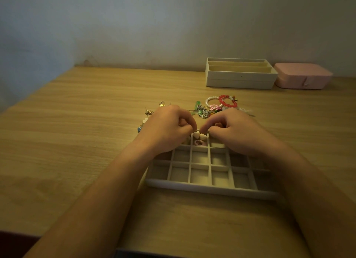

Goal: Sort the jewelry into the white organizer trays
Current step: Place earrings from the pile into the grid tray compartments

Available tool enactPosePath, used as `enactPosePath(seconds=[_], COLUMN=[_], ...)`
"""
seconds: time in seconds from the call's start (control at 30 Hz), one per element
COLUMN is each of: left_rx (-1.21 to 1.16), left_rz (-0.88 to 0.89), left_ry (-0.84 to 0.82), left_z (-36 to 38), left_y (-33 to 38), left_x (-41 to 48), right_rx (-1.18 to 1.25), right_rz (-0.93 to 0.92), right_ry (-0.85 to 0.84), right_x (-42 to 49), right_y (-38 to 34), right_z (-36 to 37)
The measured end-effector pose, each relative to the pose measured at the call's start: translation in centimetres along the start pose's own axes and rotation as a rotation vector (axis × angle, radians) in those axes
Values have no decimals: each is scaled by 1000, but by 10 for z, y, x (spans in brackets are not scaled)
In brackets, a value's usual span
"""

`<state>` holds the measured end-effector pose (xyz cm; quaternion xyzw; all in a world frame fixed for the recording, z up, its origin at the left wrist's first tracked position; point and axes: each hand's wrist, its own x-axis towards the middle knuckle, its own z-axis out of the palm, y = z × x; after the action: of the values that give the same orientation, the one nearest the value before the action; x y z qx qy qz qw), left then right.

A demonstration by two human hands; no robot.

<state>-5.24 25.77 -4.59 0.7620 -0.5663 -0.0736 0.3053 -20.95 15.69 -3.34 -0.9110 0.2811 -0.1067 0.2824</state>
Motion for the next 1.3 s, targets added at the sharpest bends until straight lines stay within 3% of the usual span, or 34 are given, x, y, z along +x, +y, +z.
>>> enactPosePath(seconds=[0.53,0.7,0.83,1.13,1.3], left_rx=[0,-2,16,-101,-137], left_rz=[34,29,38,-39,-222], left_ry=[-73,-52,-62,240,384], left_z=[-1,-1,0,-21,-41], left_y=[0,-3,-5,-22,-56], left_x=[-1,1,2,5,8], right_rx=[-49,-23,-43,95,84], right_rz=[8,-11,-1,-35,-61], right_ry=[-30,68,10,118,120], right_x=[1,2,2,7,17], right_y=[4,6,7,8,-6], right_z=[1,1,2,7,5])
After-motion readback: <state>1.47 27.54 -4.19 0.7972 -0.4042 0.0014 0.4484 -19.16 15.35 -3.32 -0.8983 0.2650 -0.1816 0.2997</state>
